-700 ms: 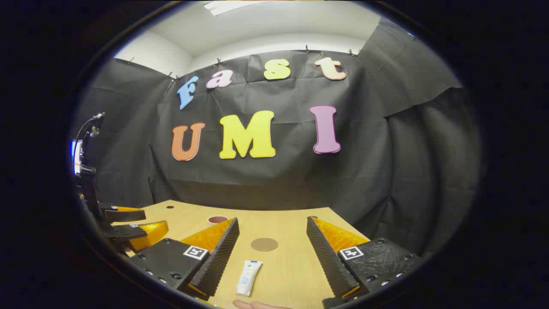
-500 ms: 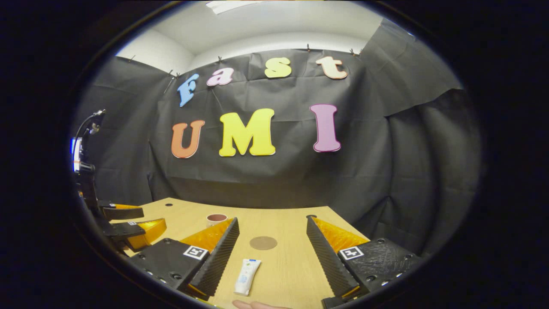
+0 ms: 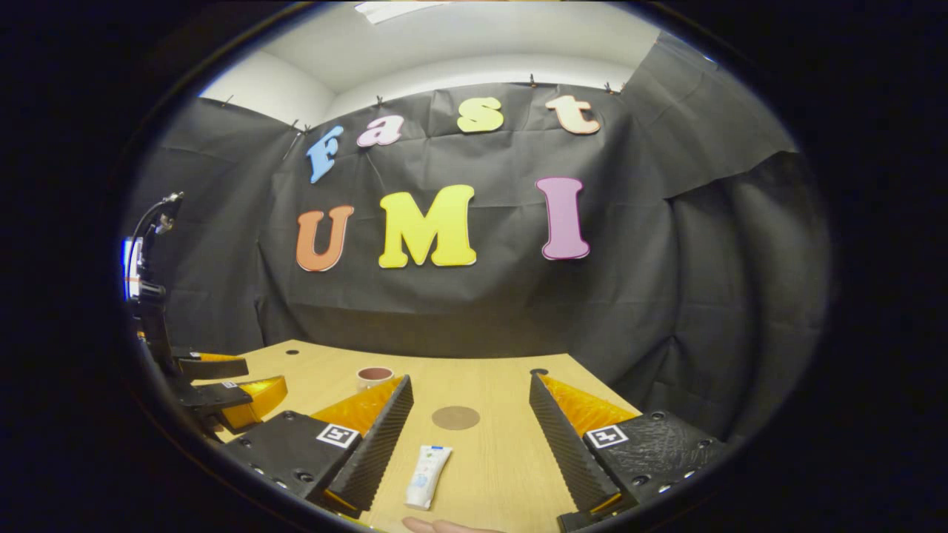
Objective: Put the toothbrush and toothpaste on the desktop into the cup, then pick up the cup and place it on the coaster on the desktop.
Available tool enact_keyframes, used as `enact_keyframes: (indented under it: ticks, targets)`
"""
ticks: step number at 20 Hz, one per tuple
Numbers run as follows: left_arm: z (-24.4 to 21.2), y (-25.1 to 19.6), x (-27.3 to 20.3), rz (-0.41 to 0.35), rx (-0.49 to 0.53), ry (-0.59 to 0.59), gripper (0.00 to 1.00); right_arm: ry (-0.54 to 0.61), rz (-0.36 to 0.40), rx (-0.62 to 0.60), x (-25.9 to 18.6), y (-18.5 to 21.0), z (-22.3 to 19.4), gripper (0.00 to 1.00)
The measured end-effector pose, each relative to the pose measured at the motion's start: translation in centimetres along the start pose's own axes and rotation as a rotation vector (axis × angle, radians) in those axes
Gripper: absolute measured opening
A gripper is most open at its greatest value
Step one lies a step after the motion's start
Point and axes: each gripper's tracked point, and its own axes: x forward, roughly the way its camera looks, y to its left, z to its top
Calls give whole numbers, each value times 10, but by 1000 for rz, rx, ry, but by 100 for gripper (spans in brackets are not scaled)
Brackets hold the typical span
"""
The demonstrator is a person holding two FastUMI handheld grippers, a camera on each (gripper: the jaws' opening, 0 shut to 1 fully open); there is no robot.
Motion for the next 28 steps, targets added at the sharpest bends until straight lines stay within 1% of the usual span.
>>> enact_keyframes:
  ticks: [1, 3, 5, 6, 7, 8, 9, 11, 13, 15, 16, 17, 18, 19, 20, 21, 23, 24, 25, 26, 27, 28]
  targets:
    - [-5, 1, 3, 6, -1, 12, 98, 4, 1, 0, 0, 0, -3, 95]
    - [-19, 5, 11, 34, 11, 42, 98, 12, 2, 1, 1, 0, -6, 95]
    - [-40, 3, 20, 43, 8, 93, 98, 34, 7, 14, 4, 1, -13, 95]
    - [-52, 0, 24, 39, -16, 124, 98, 43, 9, 25, 5, 0, -15, 95]
    - [-66, -9, 29, 11, -59, 169, 98, 53, 9, 33, 6, 0, -19, 95]
    - [-85, -20, 32, -17, -96, 238, 98, 63, 10, 38, 8, 0, -23, 95]
    - [-99, -26, 32, -27, -112, 293, 98, 74, 11, 41, 8, 0, -28, 95]
    - [-119, -28, 30, -25, -114, 376, 98, 100, 11, 34, 12, 1, -39, 95]
    - [-129, -27, 30, -19, -106, 415, 98, 120, 14, 30, 13, 0, -47, 95]
    - [-142, -26, 27, -18, -91, 472, 96, 140, 18, 29, 15, 2, -56, 95]
    - [-146, -25, 25, -28, -88, 493, 95, 146, 20, 28, 16, 3, -57, 97]
    - [-149, -23, 24, -27, -92, 515, 89, 151, 21, 26, 16, 3, -59, 95]
    - [-151, -23, 22, -32, -104, 538, 85, 154, 23, 24, 16, 3, -60, 95]
    - [-153, -23, 25, -24, -90, 525, 79, 155, 24, 22, 16, 4, -61, 95]
    - [-155, -25, 27, -30, -81, 521, 79, 155, 23, 19, 16, 4, -60, 95]
    - [-157, -28, 26, -38, -83, 533, 72, 156, 23, 17, 16, 4, -62, 95]
    - [-159, -24, 27, -29, -58, 528, 68, 161, 23, 15, 18, 5, -64, 95]
    - [-157, -22, 28, -27, -51, 521, 71, 166, 24, 14, 18, 6, -65, 95]
    - [-157, -19, 28, -19, -47, 519, 54, 173, 25, 12, 19, 8, -68, 95]
    - [-157, -16, 29, -10, -48, 515, 48, 181, 25, 11, 20, 9, -69, 95]
    - [-157, -13, 29, -4, -45, 516, 31, 188, 25, 10, 20, 10, -71, 95]
    - [-157, -10, 28, -2, -45, 514, 27, 193, 25, 6, 21, 11, -71, 95]
